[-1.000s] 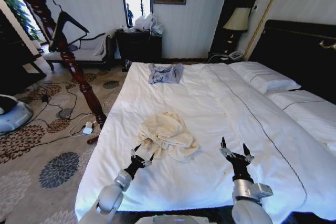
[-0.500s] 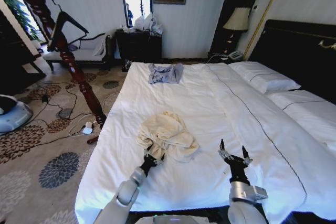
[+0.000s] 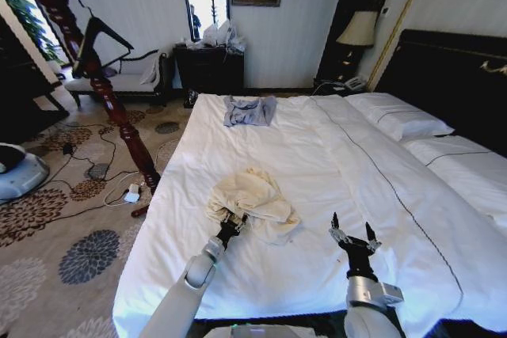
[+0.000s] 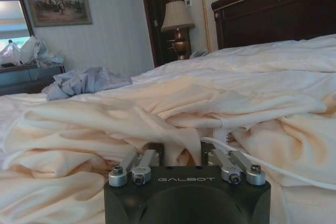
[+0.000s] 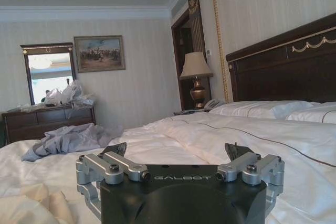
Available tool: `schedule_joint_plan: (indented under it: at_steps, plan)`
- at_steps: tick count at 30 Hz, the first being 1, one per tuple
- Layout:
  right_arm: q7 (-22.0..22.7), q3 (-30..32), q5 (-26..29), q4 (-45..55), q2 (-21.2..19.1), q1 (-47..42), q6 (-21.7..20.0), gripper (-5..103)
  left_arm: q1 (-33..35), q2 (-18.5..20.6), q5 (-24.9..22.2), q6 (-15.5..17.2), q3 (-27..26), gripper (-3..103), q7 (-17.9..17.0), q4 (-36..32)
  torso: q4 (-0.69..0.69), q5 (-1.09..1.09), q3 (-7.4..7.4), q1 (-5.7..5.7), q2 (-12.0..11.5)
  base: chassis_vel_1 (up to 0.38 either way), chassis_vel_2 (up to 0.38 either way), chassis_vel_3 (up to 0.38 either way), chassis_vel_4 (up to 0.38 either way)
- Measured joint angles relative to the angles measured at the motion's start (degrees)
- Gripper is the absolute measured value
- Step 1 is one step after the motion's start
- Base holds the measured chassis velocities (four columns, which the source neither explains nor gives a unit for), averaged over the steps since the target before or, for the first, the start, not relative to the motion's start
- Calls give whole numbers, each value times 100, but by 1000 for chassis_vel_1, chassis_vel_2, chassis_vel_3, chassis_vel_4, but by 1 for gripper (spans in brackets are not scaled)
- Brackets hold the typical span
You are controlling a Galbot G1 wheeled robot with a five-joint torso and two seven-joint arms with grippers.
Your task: Pick up the clothes from the bed and hang them on the clothes hanger.
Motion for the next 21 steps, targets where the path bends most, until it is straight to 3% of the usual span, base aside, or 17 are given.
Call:
schedule_joint_plan:
  at_steps: [2, 6, 8, 10, 13, 18, 20, 21]
  plan:
    - [2, -4, -4, -6, -2, 4, 2, 100, 18, 13, -2, 0, -9, 35, -3, -29, 0, 0, 0, 0, 0, 0, 0, 0, 0]
    - [28, -41, -39, -50, -26, 40, 33, 100, 185, 121, -26, 1, -99, 14, -34, -318, 0, 0, 0, 0, 0, 0, 0, 0, 0]
    - [36, -46, -40, -55, -36, 46, 36, 100, 212, 140, -33, 4, -116, 14, -37, -373, 0, 0, 0, 0, 0, 0, 0, 0, 0]
    - [109, -83, -27, -86, -80, 90, 55, 100, 339, 267, -127, 54, -227, 3, -47, -695, 0, -1, 0, 0, 1, 0, 0, 0, 0]
    - [147, -116, 46, -107, -114, 120, 74, 100, 407, 403, -240, 99, -336, 2, -55, -974, 0, -1, 0, 0, 0, 0, 0, 0, 0]
    - [168, -225, 381, -136, -211, 164, 99, 100, 431, 863, -864, 353, -774, 2, -136, -1761, 1, -1, 0, 0, 1, 0, 0, 0, 0]
    - [112, -356, 664, -155, -293, 220, 130, 100, 183, 1206, -2038, 996, -1131, 2, -303, -2464, 1, -1, 0, 0, 1, 0, 0, 0, 0]
    - [70, -410, 750, -163, -318, 240, 136, 100, 57, 1298, -2391, 1181, -1205, 2, -360, -2644, 1, -2, 0, 0, 1, 0, 0, 0, 0]
